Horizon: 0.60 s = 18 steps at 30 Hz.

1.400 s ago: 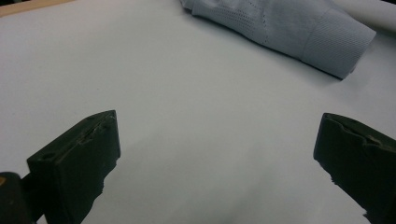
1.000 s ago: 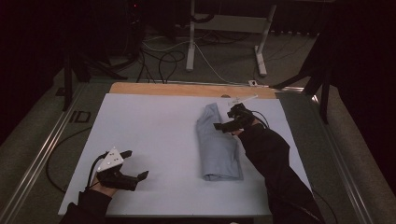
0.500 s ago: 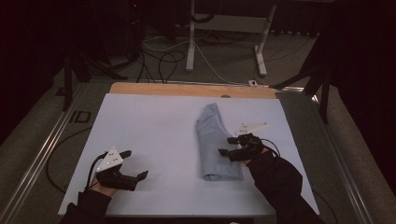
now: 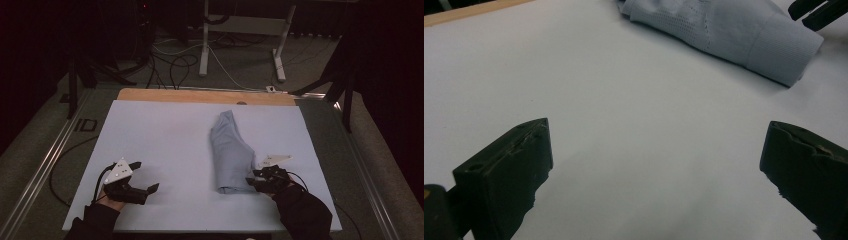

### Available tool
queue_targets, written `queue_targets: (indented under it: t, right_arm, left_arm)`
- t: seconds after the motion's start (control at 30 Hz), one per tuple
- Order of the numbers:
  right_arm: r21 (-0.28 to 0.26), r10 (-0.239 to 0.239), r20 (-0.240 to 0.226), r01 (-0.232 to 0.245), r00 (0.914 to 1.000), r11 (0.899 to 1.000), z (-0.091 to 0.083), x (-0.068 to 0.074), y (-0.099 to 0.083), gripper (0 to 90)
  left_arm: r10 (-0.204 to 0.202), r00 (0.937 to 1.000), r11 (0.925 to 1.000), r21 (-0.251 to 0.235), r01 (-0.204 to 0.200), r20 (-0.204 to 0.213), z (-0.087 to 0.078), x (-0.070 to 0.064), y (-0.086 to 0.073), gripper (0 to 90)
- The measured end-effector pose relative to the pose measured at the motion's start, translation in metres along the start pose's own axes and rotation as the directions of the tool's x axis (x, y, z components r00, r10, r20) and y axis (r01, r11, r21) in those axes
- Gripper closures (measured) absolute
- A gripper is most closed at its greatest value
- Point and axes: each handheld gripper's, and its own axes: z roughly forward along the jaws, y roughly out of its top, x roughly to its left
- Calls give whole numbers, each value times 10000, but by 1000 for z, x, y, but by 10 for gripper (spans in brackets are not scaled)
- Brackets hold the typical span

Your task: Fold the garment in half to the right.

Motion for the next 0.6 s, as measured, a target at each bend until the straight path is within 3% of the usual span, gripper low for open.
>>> queue_targets:
  t: [0.13,0.2,0.27,0.37,0.53,0.6]
  right_arm:
    - [440,307,-101,-302,9995,9986,6,2,-11,572]
    - [530,289,-74,-285,9996,9982,7,3,-13,619]
    - [560,480,-167,-470,9987,9973,7,2,-14,721]
    - [571,249,-226,-236,9994,9981,4,4,-13,869]
    - [526,-136,-112,142,9998,9985,-3,8,-11,887]
    - [205,-154,153,150,9998,9997,-13,7,-10,890]
  left_arm:
    - [-26,10000,10000,31,26,-4,1,0,0,17]
    - [-32,10000,10000,37,32,-7,1,0,-1,17]
    - [-53,10000,10000,37,53,-9,1,0,-1,17]
    - [-22,10000,10000,42,22,-9,1,0,-1,17]
    - [-41,10000,10000,26,41,-16,1,0,-1,17]
    - [-50,10000,10000,20,50,-15,1,0,-1,17]
